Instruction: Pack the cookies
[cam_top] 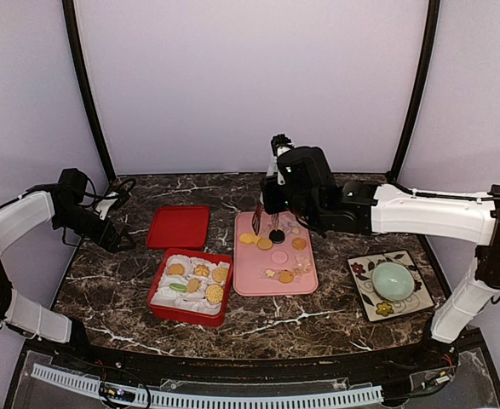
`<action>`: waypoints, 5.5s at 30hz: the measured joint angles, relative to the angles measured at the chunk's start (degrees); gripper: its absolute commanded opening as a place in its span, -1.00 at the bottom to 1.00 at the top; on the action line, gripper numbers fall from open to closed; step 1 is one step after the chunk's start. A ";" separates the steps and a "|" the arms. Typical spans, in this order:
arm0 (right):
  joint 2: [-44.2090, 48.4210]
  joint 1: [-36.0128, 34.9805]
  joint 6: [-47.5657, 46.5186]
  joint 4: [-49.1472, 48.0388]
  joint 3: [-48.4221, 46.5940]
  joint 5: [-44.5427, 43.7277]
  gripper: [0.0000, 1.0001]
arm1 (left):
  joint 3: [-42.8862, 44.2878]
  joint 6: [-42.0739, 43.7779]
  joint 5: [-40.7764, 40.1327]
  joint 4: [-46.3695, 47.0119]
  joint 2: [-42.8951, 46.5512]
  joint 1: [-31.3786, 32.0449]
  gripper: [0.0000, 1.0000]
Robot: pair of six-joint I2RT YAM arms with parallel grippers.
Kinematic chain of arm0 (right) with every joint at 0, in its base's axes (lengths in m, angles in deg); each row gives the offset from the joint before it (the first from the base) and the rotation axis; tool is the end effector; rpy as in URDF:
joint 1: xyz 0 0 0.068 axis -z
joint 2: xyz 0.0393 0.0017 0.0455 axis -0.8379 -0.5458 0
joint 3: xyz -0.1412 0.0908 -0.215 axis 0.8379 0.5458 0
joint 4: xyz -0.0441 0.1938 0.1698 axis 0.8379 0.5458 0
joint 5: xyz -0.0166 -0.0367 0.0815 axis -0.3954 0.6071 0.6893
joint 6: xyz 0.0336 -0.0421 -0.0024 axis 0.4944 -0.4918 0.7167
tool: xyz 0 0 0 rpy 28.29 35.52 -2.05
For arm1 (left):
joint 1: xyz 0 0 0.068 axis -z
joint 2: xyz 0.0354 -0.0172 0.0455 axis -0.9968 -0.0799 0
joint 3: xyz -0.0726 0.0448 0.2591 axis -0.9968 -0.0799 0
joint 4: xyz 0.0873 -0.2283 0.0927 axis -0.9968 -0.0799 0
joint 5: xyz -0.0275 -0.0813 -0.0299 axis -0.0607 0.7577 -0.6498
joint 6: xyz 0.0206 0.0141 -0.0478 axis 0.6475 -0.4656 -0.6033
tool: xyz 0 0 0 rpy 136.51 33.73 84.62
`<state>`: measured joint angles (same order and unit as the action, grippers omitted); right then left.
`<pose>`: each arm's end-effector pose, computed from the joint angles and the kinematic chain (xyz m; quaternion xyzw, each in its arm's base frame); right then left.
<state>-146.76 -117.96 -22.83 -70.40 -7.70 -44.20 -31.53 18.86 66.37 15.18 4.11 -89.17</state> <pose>0.2011 0.3203 0.3322 -0.1201 0.7994 0.1479 0.5699 0.2524 -0.0007 0.2500 0.2671 0.9023 -0.1648 0.2957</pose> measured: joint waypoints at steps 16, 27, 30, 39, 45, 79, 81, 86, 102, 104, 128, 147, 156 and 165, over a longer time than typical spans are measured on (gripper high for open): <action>-10.19 7.61 0.79 -2.93 1.16 5.46 -0.15 | 0.11 0.00 0.26 -0.04 0.00 0.00 0.98; -13.81 8.35 0.76 -6.60 0.00 6.23 -0.16 | 1.07 0.00 0.68 -0.48 0.00 0.00 0.98; -14.51 8.50 0.76 -7.34 -0.42 6.29 -0.18 | 1.07 -0.02 0.68 -0.48 0.00 -0.02 0.98; -14.62 7.87 1.25 -8.92 0.15 6.16 -0.19 | 1.07 -0.02 0.68 -0.48 0.00 0.00 0.98; -14.01 4.28 2.08 -8.72 1.25 5.84 -0.20 | 1.07 -0.07 0.76 -0.46 -0.02 0.00 0.98; -14.86 2.67 0.76 -9.01 0.83 3.52 -0.13 | 1.07 -0.20 0.83 -0.48 0.00 0.00 0.98; -14.80 2.54 0.52 -9.01 0.90 3.15 -0.13 | 1.07 -0.20 0.85 -0.48 0.00 0.00 0.98; -14.27 2.38 0.11 -8.96 1.36 2.78 -0.13 | 1.07 -0.20 0.85 -0.48 0.00 0.00 0.97; -9.46 2.14 0.59 -8.35 4.87 2.47 -0.12 | 1.07 -0.17 0.87 -0.48 0.00 0.00 0.97; -8.74 2.16 0.94 -8.37 5.51 2.47 -0.13 | 1.07 -0.20 0.90 -0.46 0.00 0.00 0.97; -10.78 4.13 3.74 -11.34 7.02 3.58 -0.13 | 1.05 -0.17 0.87 -0.46 0.00 0.00 0.97; -16.09 4.26 -0.35 -10.73 0.87 4.04 -0.18 | 1.05 -0.15 1.07 -0.44 0.00 0.00 0.97; -18.86 2.03 -3.30 -10.40 -2.43 0.74 -0.32 | 1.05 -0.15 1.20 -0.44 0.00 0.00 0.96; -18.80 0.63 -4.66 -10.03 -2.49 -1.95 -0.44 | 1.05 -0.13 1.16 -0.44 0.00 0.00 0.96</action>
<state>-165.56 -117.33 -27.48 -80.43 -10.19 -46.14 -30.48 18.73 67.52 14.74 4.11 -89.17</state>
